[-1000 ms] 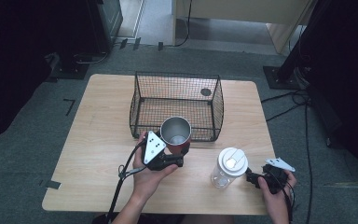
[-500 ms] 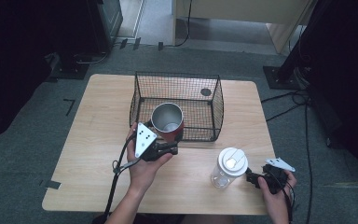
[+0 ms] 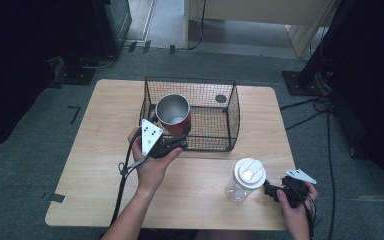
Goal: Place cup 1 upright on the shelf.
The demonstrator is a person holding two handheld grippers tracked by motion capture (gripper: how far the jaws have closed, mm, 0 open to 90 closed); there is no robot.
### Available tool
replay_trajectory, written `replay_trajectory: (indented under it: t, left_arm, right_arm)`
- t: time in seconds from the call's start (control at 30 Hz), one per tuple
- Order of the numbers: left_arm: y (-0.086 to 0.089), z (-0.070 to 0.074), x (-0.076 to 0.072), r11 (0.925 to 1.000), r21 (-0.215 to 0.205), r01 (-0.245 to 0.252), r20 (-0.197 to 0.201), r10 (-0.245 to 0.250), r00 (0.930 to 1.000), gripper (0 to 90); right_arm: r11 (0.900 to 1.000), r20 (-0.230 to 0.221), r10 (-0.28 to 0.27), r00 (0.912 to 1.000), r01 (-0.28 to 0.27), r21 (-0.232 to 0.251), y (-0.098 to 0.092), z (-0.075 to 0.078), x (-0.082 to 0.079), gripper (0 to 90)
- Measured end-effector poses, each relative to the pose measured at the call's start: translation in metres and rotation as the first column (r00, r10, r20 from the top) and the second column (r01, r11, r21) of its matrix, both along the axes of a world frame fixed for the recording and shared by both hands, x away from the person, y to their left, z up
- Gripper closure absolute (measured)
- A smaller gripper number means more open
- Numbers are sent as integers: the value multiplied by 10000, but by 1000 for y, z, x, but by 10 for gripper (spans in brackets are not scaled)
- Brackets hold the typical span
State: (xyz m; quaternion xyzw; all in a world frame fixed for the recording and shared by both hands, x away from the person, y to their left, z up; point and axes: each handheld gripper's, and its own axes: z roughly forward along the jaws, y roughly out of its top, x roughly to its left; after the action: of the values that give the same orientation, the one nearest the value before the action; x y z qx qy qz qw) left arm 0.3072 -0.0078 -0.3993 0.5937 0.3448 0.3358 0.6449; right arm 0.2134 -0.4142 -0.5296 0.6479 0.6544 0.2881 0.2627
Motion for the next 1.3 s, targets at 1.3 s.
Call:
replay_trajectory:
  t: [1.3]
  left_arm:
    - [-21, -8, 92, 9765, -137, -2153, 495, 2157, 9752, 82]
  right_arm:
    - [10000, -3, -11, 10000, 11, -6, 0, 0, 0, 0]
